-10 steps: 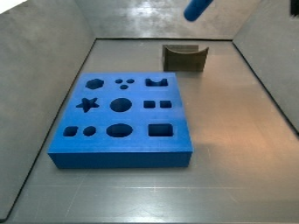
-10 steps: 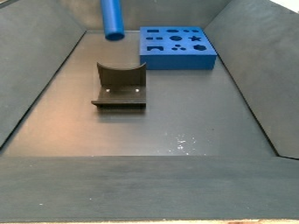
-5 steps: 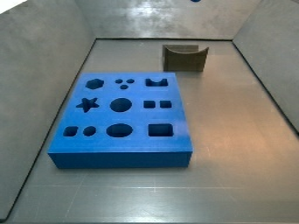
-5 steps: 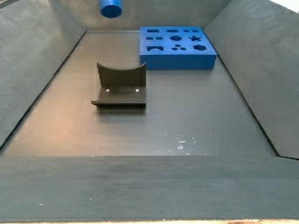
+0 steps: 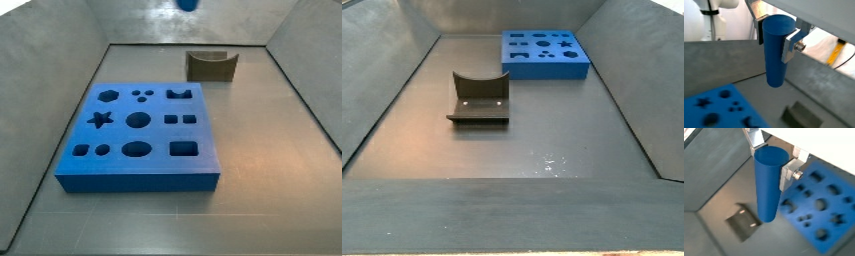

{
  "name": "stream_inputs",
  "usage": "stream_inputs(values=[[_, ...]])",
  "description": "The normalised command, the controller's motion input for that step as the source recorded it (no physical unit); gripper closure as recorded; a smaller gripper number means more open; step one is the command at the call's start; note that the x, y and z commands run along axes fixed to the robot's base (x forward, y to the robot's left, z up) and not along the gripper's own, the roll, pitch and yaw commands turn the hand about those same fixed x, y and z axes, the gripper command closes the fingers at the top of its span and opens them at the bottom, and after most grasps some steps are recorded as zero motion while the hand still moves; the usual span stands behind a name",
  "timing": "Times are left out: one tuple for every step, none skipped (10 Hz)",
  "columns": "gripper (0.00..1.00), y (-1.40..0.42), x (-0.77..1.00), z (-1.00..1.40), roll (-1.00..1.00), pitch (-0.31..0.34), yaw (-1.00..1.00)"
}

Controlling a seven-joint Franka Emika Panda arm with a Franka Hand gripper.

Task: Pick up the round object. Move up. Place the round object on the fixture. Regrasp the round object. Move to above the board. Insert the round object.
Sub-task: Move to above the board, then insert the round object.

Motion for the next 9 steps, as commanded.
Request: stream_inputs(values=[[1.00, -0.52, -0.95, 0.28, -1.00, -0.226, -0.14], [1.00, -0.28, -0.61, 0.17, -1.00, -0.236, -0.14], [1.00, -0.11, -0.37, 0.08, -1.00, -0.238, -0.15], [1.00, -0.03, -0.19, 0.03, -1.00, -0.217, -0.15], [1.00, -0.02, -0.13, 0.03, -0.81, -0.168, -0.12], [1.00, 0.00, -0.11, 0.01, -0.65, -0.138, -0.10], [1.00, 0.00, -0.07, 0.01, -0.39, -0.093, -0.05], [1.00, 0.01, -0.06, 0.01, -0.26, -0.067, -0.03], [1.00, 0.03, 0.04, -0.57, -0.26, -0.153, 0.00]])
